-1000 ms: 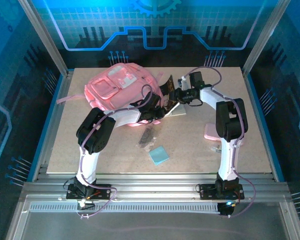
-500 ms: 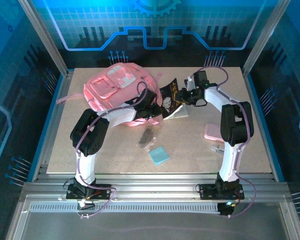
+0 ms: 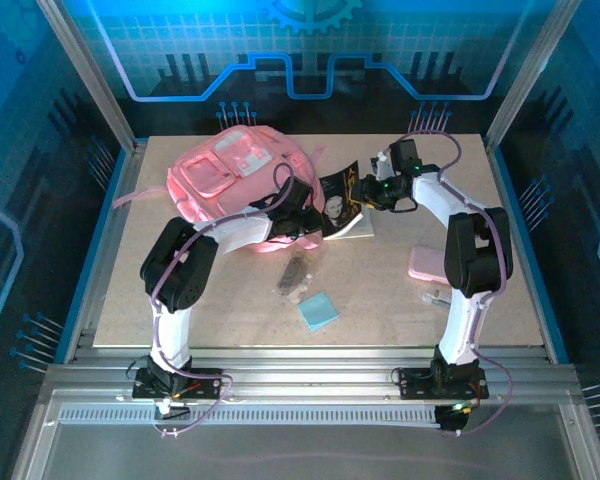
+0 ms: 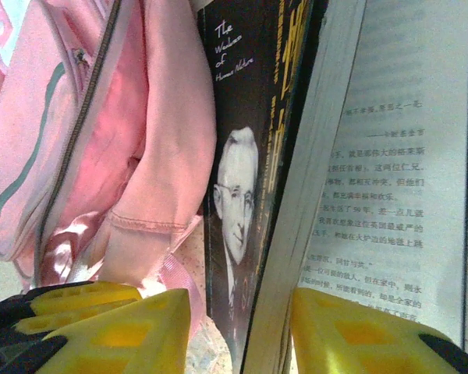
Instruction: Pack the student bag
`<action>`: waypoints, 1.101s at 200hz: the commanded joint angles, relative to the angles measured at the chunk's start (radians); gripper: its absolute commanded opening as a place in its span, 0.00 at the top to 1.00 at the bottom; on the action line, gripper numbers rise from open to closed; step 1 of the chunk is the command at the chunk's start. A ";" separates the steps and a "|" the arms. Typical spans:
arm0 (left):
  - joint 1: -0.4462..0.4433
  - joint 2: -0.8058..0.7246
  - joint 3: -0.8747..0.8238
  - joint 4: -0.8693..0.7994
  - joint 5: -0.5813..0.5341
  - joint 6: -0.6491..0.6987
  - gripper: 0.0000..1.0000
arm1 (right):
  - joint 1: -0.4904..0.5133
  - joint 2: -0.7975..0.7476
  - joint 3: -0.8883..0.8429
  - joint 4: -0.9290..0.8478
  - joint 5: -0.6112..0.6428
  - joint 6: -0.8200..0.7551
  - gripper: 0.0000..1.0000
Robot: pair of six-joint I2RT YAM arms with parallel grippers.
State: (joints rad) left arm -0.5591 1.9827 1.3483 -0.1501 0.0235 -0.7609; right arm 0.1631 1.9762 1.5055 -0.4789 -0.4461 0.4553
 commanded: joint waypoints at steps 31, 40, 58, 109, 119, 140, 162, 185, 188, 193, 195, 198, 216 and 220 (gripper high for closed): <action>0.007 0.001 -0.015 0.017 0.029 -0.007 0.79 | 0.030 0.083 0.059 -0.034 -0.044 -0.006 0.59; 0.008 0.001 -0.015 0.018 0.031 -0.006 0.79 | 0.032 0.091 0.067 -0.041 -0.038 -0.009 0.58; 0.008 0.001 -0.015 0.018 0.033 -0.007 0.79 | 0.032 0.106 0.086 -0.067 -0.015 -0.019 0.59; 0.007 -0.002 -0.011 0.011 0.039 -0.006 0.79 | 0.017 0.063 0.086 -0.114 0.024 -0.023 0.90; 0.008 -0.004 -0.011 0.008 0.041 -0.003 0.78 | 0.007 0.040 0.074 -0.116 0.014 -0.022 0.99; 0.009 -0.008 -0.012 0.015 0.055 -0.017 0.72 | -0.018 -0.014 0.048 -0.107 -0.048 -0.018 1.00; 0.019 -0.020 -0.028 0.060 0.078 -0.072 0.41 | -0.040 -0.082 0.030 -0.109 -0.099 -0.020 1.00; 0.037 -0.048 -0.080 0.195 0.128 -0.153 0.31 | -0.072 -0.142 0.013 -0.103 -0.177 -0.013 1.00; 0.040 -0.051 -0.090 0.229 0.135 -0.167 0.31 | -0.078 -0.150 0.010 -0.101 -0.195 -0.010 1.00; 0.043 -0.055 -0.104 0.277 0.148 -0.191 0.29 | -0.085 -0.159 0.006 -0.098 -0.211 -0.005 1.00; 0.044 -0.056 -0.110 0.296 0.153 -0.200 0.29 | -0.090 -0.164 0.003 -0.095 -0.224 -0.002 1.00; 0.046 -0.059 -0.118 0.326 0.160 -0.213 0.28 | -0.092 -0.170 0.000 -0.091 -0.239 0.002 1.00; 0.054 -0.057 -0.166 0.508 0.192 -0.302 0.18 | -0.109 -0.199 -0.017 -0.062 -0.310 0.027 1.00; 0.055 -0.056 -0.176 0.551 0.195 -0.321 0.17 | -0.110 -0.208 -0.023 -0.054 -0.328 0.034 1.00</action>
State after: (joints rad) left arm -0.5331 1.9572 1.2507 0.0853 0.1482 -0.9146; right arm 0.0799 1.8488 1.5051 -0.5846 -0.5865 0.4545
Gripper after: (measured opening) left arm 0.729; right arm 0.109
